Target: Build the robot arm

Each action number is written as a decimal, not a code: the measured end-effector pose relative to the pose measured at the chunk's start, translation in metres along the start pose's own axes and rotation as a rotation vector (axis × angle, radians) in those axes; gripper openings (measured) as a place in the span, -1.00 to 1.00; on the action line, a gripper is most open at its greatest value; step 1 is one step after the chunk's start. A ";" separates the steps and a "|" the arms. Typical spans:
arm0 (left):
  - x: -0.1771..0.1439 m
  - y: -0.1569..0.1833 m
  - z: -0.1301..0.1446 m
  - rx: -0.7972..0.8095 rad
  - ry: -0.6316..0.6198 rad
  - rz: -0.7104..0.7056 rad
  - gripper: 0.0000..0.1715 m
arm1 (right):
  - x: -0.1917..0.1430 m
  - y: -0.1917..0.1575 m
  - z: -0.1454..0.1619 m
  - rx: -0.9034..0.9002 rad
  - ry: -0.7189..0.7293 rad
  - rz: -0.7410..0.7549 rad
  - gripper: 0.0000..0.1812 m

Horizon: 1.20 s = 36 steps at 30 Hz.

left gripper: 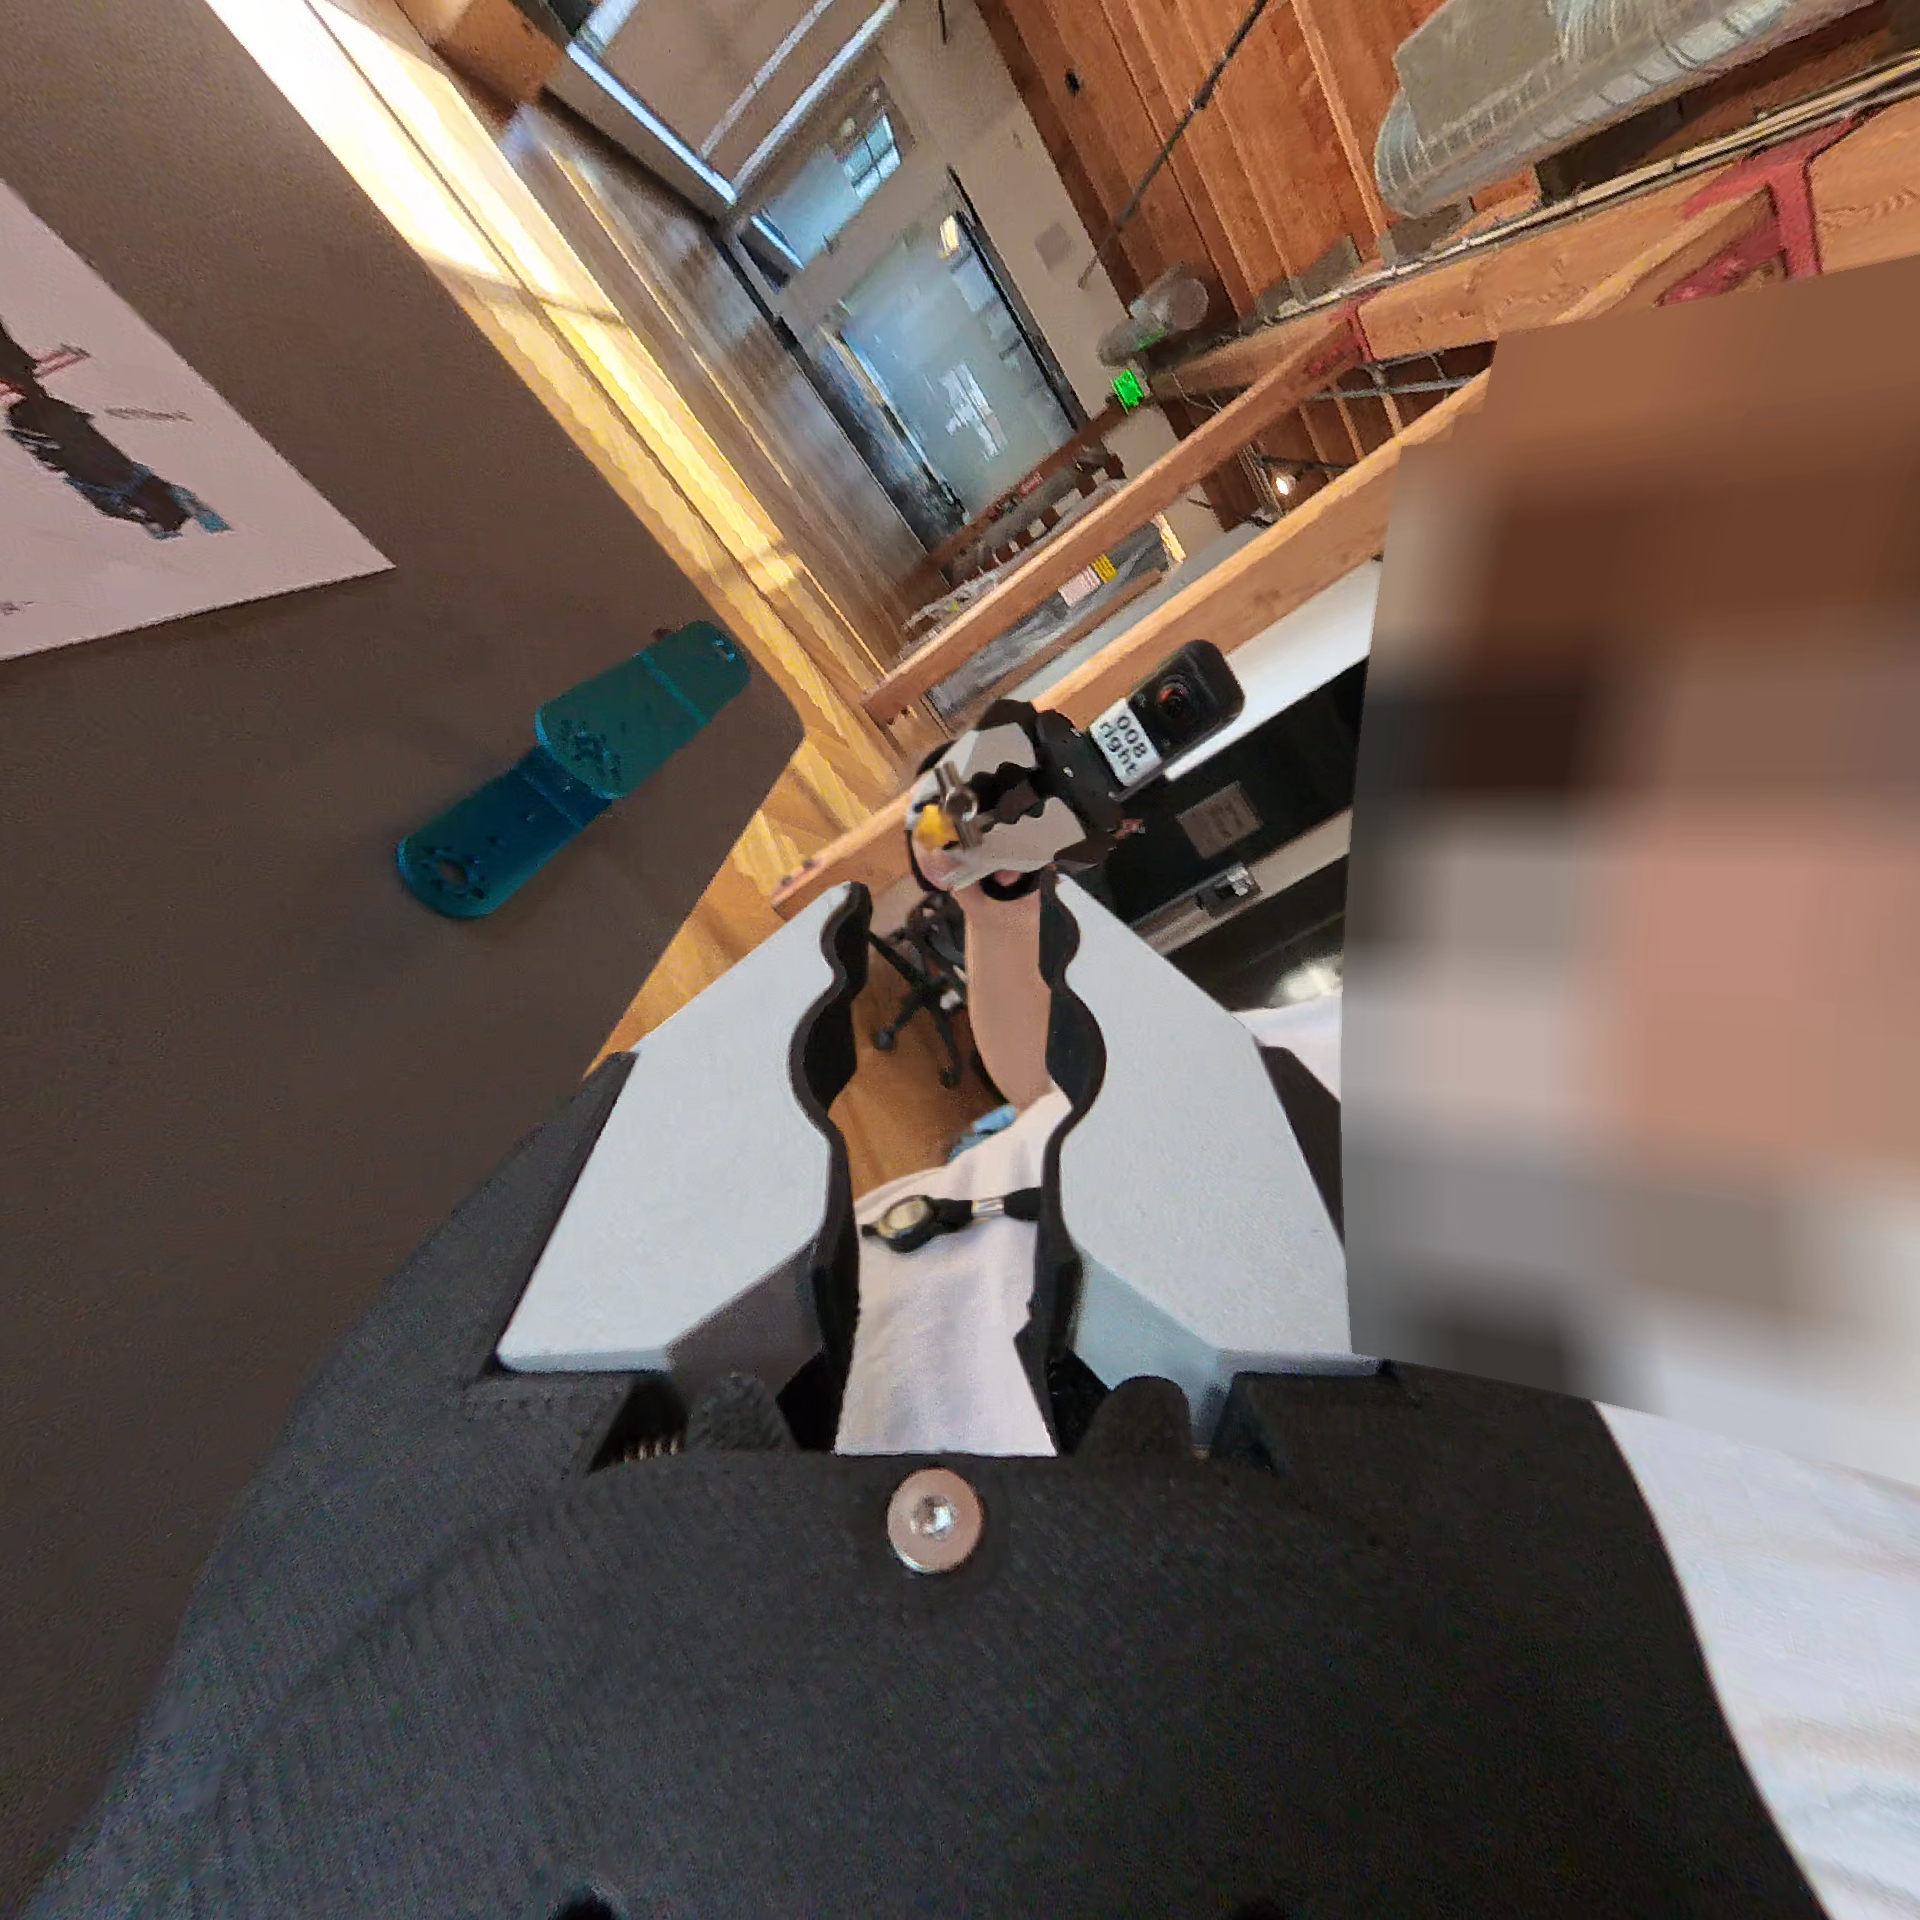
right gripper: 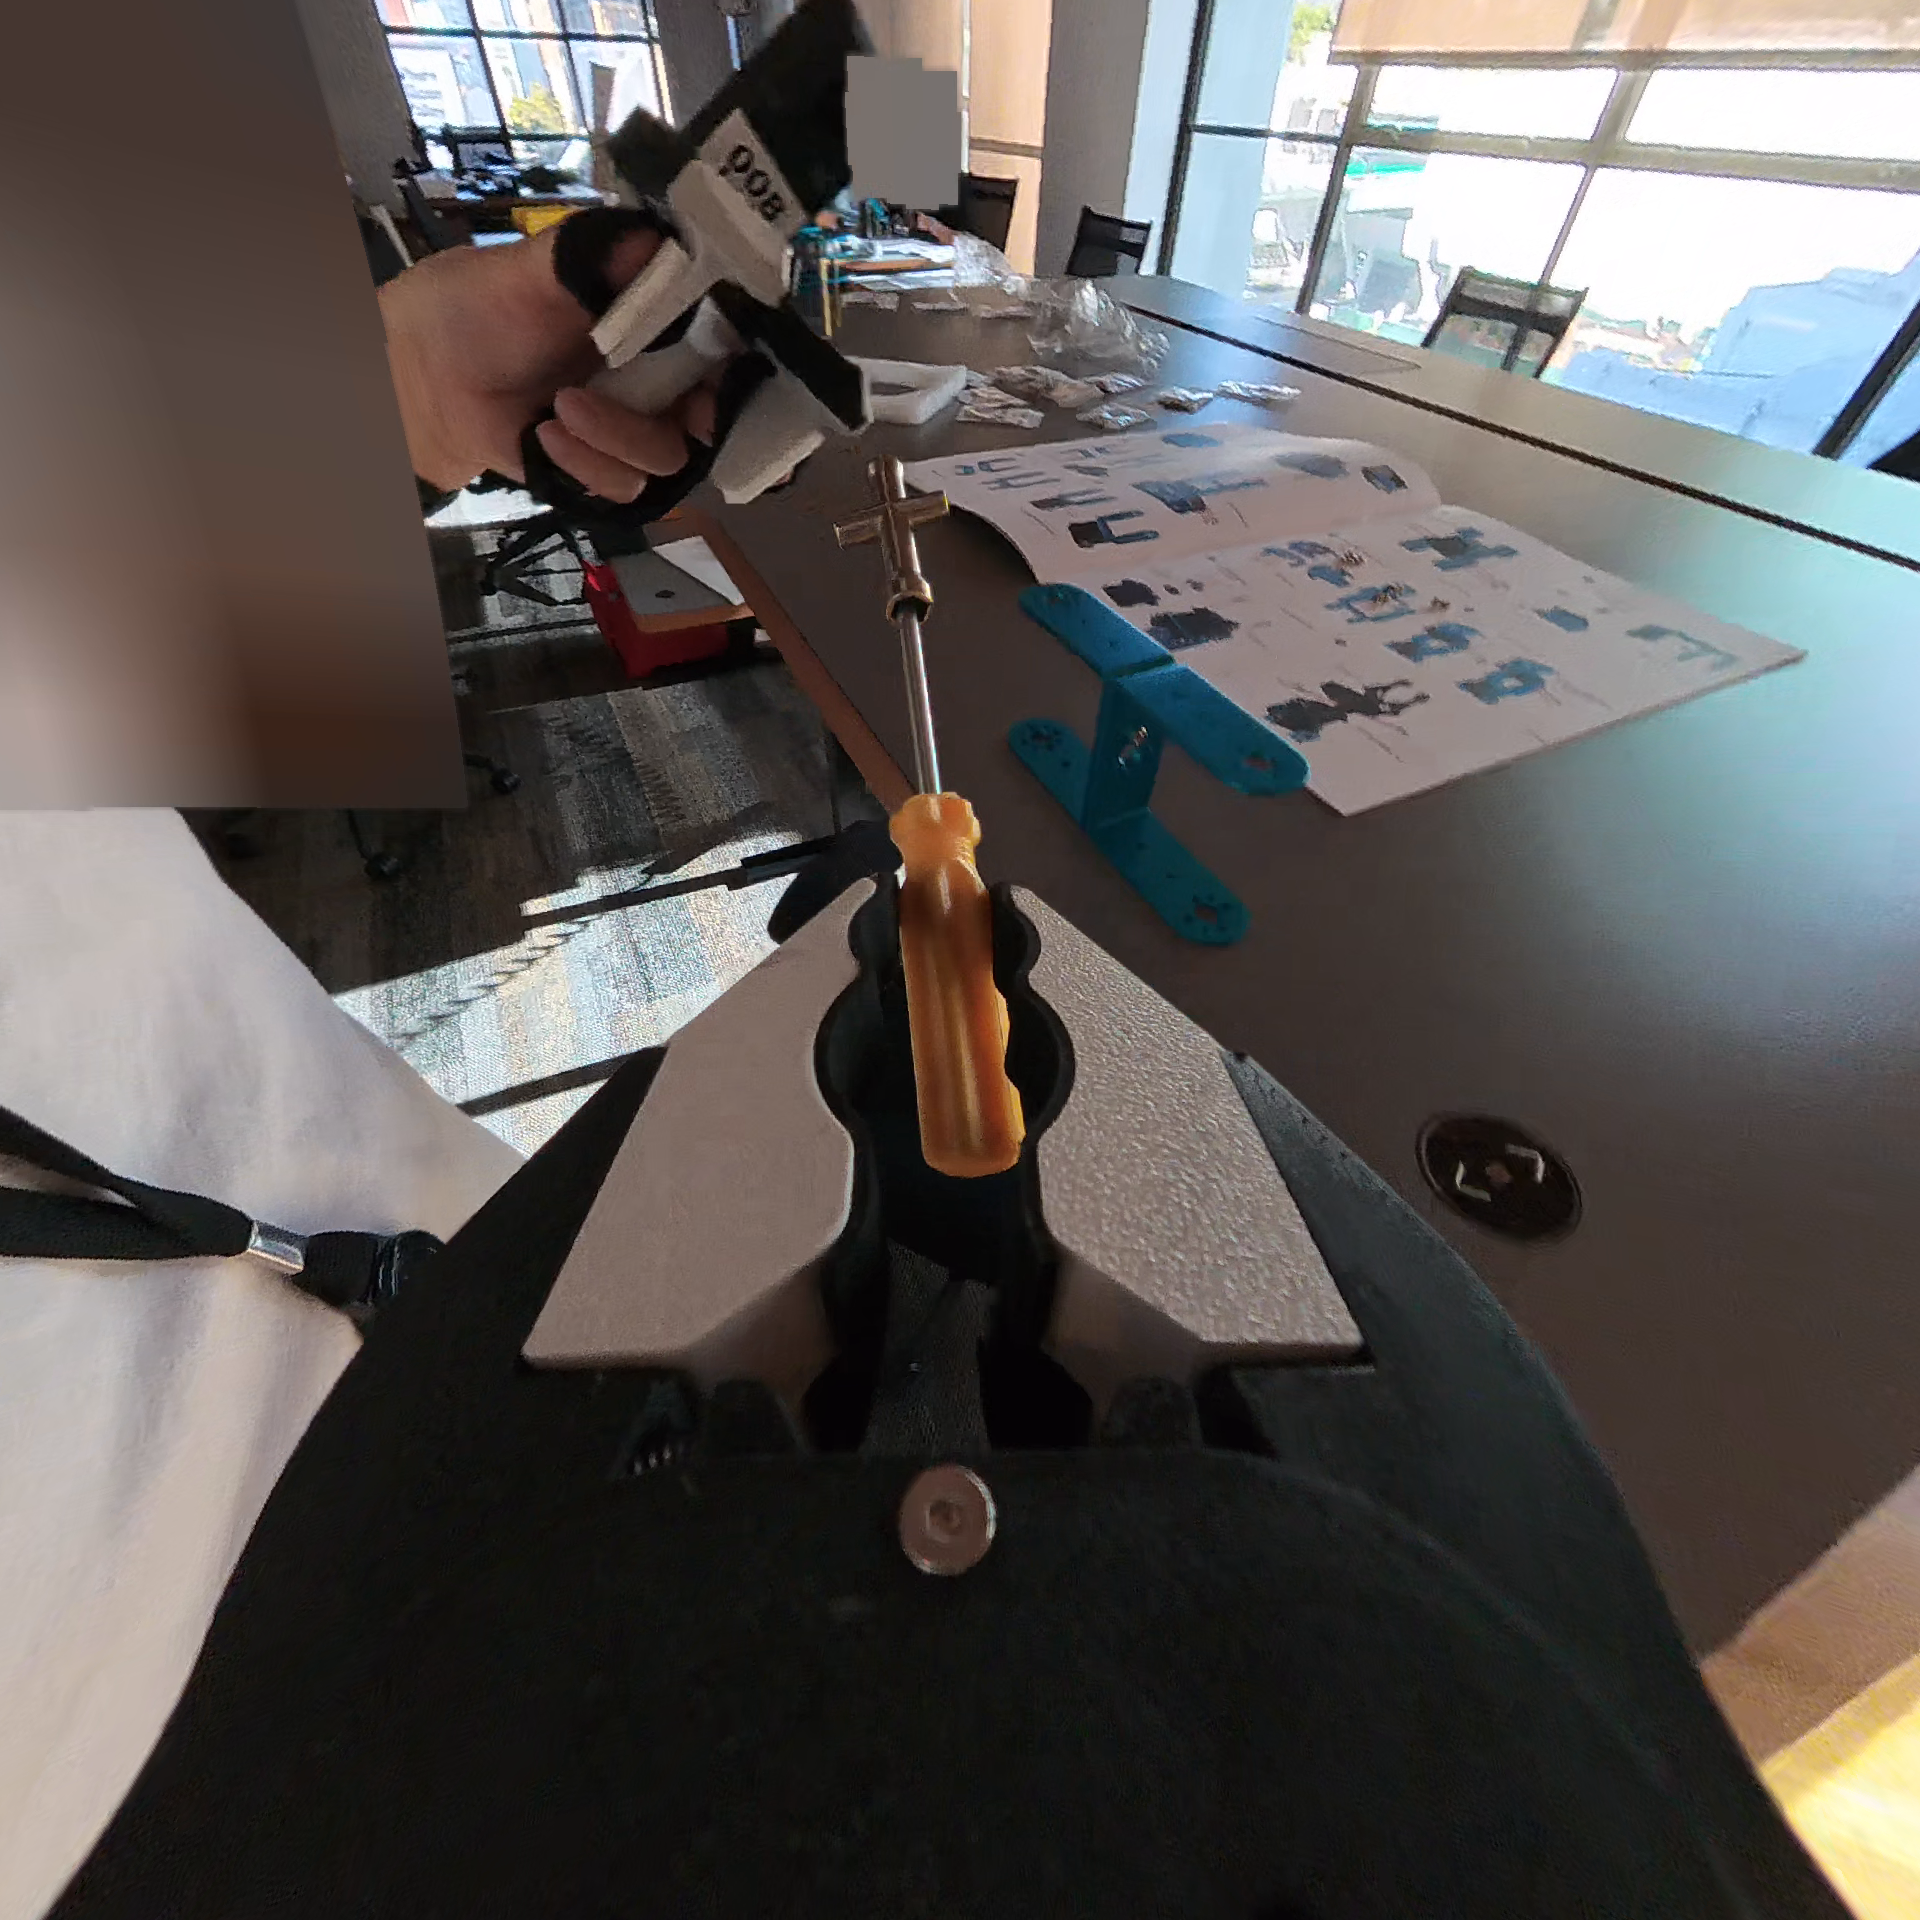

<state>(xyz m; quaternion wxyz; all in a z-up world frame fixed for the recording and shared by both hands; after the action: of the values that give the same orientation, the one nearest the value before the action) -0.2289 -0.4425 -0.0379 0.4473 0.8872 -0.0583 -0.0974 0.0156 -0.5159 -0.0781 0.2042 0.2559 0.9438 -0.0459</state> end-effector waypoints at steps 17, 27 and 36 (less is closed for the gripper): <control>0.090 -0.019 0.020 0.070 0.039 0.021 -0.93 | 0.002 -0.004 0.011 -0.063 -0.081 0.071 -0.81; 0.053 -0.023 0.050 -0.012 0.180 -0.019 -0.93 | -0.053 0.069 0.039 -0.028 -0.224 0.218 -0.81; 0.115 -0.031 0.057 -0.115 0.189 0.053 -0.92 | 0.021 0.158 0.019 0.049 -0.450 0.145 -0.80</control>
<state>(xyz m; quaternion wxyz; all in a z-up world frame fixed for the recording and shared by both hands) -0.1290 -0.4904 -0.1099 0.5035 0.8634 -0.0337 -0.0045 0.0855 -0.3735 -0.1012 0.4061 0.3114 0.8521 -0.1098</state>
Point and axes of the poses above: each gripper's, where its closed fingertips meet, x out along the fingers, z out of its underside, y = z × x across the jaws, the point moved 5 cm from there along -x, back along the fingers, and after that the axes turned 10 degrees about -y, right-handed, at the moved point
